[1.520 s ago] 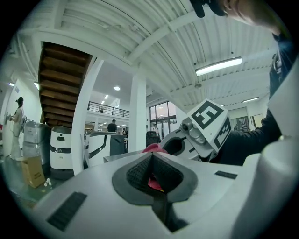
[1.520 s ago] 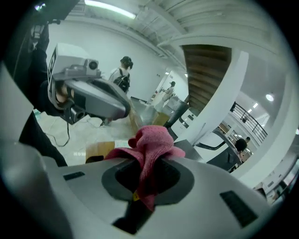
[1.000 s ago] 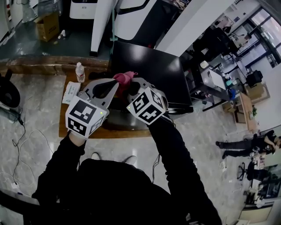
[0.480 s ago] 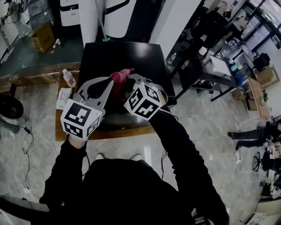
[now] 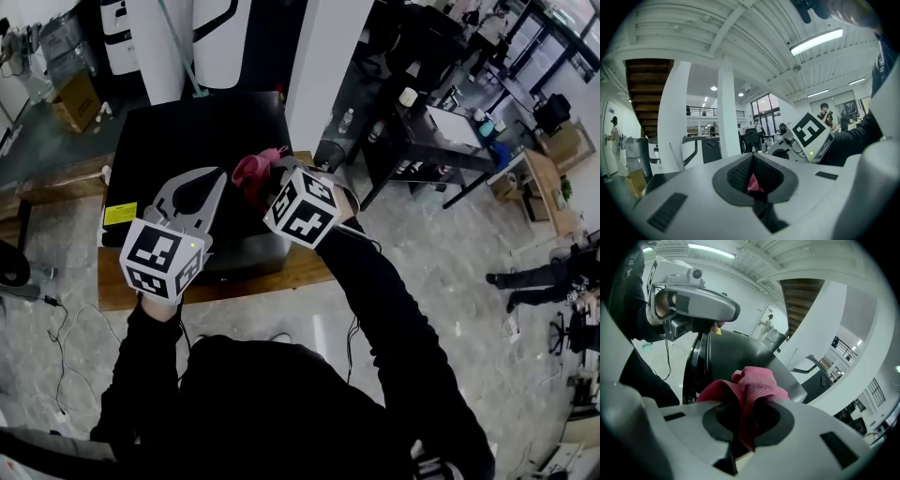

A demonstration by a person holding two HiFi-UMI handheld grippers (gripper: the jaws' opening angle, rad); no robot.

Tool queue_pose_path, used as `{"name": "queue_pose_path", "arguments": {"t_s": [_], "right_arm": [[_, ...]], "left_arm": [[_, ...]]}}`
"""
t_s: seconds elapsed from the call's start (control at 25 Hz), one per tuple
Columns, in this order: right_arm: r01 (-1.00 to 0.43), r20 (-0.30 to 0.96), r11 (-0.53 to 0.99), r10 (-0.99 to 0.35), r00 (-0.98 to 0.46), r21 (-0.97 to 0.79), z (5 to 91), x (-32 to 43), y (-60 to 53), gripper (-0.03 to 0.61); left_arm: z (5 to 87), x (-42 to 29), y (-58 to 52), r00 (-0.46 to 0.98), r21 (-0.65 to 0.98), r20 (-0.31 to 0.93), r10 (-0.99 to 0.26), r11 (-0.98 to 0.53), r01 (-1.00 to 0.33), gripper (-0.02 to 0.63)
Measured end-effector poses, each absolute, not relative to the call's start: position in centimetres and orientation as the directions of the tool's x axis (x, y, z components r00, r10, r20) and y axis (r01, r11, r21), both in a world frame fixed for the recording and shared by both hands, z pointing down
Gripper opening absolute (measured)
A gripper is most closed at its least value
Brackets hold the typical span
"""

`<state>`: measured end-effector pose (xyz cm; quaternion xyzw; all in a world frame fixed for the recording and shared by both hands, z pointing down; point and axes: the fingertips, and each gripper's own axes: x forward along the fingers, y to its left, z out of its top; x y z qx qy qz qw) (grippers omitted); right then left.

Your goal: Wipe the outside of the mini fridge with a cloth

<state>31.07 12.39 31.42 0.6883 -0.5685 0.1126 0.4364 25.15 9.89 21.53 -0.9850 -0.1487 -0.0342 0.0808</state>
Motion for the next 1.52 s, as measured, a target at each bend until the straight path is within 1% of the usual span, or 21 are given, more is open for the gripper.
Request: {"name": "queue_pose_path", "arguments": {"t_s": [0.24,0.4,0.64,0.92,1.2,1.36,1.52], "right_arm": [[-0.891,0.651,-0.026,-0.673,0.351,0.453,31.6,34.0,18.3,0.051],[-0.86,0.661,-0.007,-0.636,0.397,0.51,31.2,35.6,20.3,0.052],[-0.83,0.602,0.002,-0.69,0.402,0.557,26.5,35.5,19.1,0.052],[-0.784,0.565,0.067,-0.73,0.383,0.617,21.3,33.2,9.8,0.052],[-0.758,0.56,0.129,-0.754,0.343,0.639,17.1,31.2,-3.7,0.054],[-0.771,0.598,0.165,-0.735,0.319,0.615,18.4,31.8,-12.5,0.054],[-0.77,0.652,0.195,-0.676,0.343,0.607,22.8,33.7,-19.9,0.054]], "left_arm": [[22.1,26.9,14.3,0.948,-0.164,0.114,0.297,-0.936,0.313,0.005],[21.7,27.5,14.5,0.952,-0.169,0.122,0.281,-0.939,0.299,0.005],[19.6,27.9,11.4,0.973,-0.165,0.089,0.215,-0.96,0.227,0.005],[16.9,26.7,2.2,0.989,-0.173,0.017,0.147,-0.974,0.148,0.005],[14.9,26.2,-10.5,0.997,-0.173,-0.031,0.068,-0.983,0.061,0.005],[15.8,26.6,-18.3,0.999,-0.142,-0.035,0.031,-0.99,0.026,0.005],[18.4,27.4,-24.3,0.999,-0.106,-0.022,0.03,-0.994,0.027,0.005]]}}
